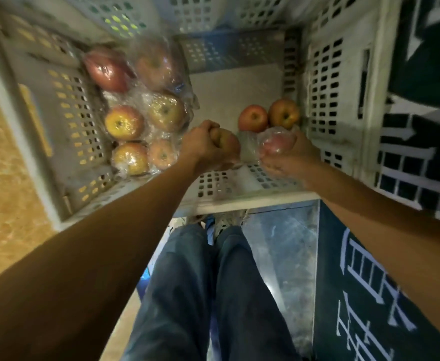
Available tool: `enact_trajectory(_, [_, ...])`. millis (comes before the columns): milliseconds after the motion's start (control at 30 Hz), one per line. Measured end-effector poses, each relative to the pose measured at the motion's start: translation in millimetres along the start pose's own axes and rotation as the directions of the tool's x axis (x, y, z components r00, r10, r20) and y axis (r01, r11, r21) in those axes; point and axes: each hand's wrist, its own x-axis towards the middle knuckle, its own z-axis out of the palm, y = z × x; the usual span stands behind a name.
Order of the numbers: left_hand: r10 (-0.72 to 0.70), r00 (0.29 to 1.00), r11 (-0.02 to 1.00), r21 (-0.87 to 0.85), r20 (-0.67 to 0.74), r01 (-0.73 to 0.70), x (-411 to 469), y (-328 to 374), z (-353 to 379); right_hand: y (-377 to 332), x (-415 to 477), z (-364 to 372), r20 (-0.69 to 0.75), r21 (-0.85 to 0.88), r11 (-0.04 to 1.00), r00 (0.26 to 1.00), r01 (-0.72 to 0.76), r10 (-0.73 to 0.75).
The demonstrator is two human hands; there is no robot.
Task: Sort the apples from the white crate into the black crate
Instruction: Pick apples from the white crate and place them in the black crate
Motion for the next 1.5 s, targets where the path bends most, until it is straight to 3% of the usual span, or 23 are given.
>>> enact_trajectory(167, [-0.069, 0.996, 0.972, -0.227, -0.052, 0.056, -69, 20, -54, -36, -76, -26, -0.009, 0.245, 0.969, 1.000, -0.020, 0.023])
enact_trajectory(333, [-0.003, 0.982, 0.935, -0.348, -0.187, -0.063, -140, 30, -104, -72, -142, -36, -0.043, 0.462, 0.881, 0.995, 0.101, -0.091])
enact_trajectory(500, [0.016, 0.979, 0.790, -0.597, -0.203, -0.137, -194, 35, -139, -97, -195, -41, 0.044, 0.633, 0.773, 0.993, 0.054, -0.105])
enact_trajectory(533, [-0.010, 0.988, 0.715, -0.692, -0.151, -0.099, -202, 35, -144, -100, -204, -41, 0.057, 0.668, 0.742, 0.990, 0.056, -0.127])
enact_trajectory(600, [-0.023, 0.997, 0.420, -0.904, 0.075, 0.078, -218, 37, -152, -105, -219, -42, 0.060, 0.725, 0.685, 0.983, 0.075, -0.171])
enact_trajectory(667, [0.048, 0.954, 0.075, -0.953, 0.298, 0.294, -234, 42, -155, -108, -231, -42, 0.049, 0.753, 0.653, 0.981, 0.088, -0.188])
enact_trajectory(700, [0.080, 0.930, -0.037, -0.931, 0.359, 0.362, -242, 46, -155, -109, -236, -43, 0.046, 0.761, 0.643, 0.981, 0.087, -0.188])
enact_trajectory(833, [0.106, 0.887, -0.245, -0.853, 0.449, 0.461, -255, 58, -155, -117, -256, -45, 0.013, 0.779, 0.615, 0.979, 0.119, -0.205])
enact_trajectory(967, [0.152, 0.861, -0.253, -0.823, 0.485, 0.509, -259, 59, -159, -128, -272, -45, -0.002, 0.778, 0.614, 0.978, 0.134, -0.211])
enact_trajectory(1167, [0.293, 0.838, 0.022, -0.879, 0.461, 0.476, -271, 49, -173, -133, -288, -45, 0.001, 0.777, 0.611, 0.970, 0.152, -0.242])
enact_trajectory(1233, [0.355, 0.821, 0.032, -0.883, 0.448, 0.469, -273, 45, -176, -132, -293, -44, 0.012, 0.776, 0.614, 0.970, 0.145, -0.243])
enact_trajectory(1333, [0.582, 0.680, -0.057, -0.812, 0.446, 0.581, -275, 42, -178, -130, -299, -43, 0.011, 0.781, 0.609, 0.972, 0.138, -0.235])
enact_trajectory(1433, [0.763, 0.502, -0.013, -0.766, 0.408, 0.642, -278, 46, -177, -129, -303, -43, 0.007, 0.780, 0.610, 0.973, 0.140, -0.232])
enact_trajectory(1500, [0.811, 0.434, 0.030, -0.770, 0.391, 0.637, -280, 48, -173, -129, -304, -43, -0.008, 0.782, 0.606, 0.974, 0.146, -0.225])
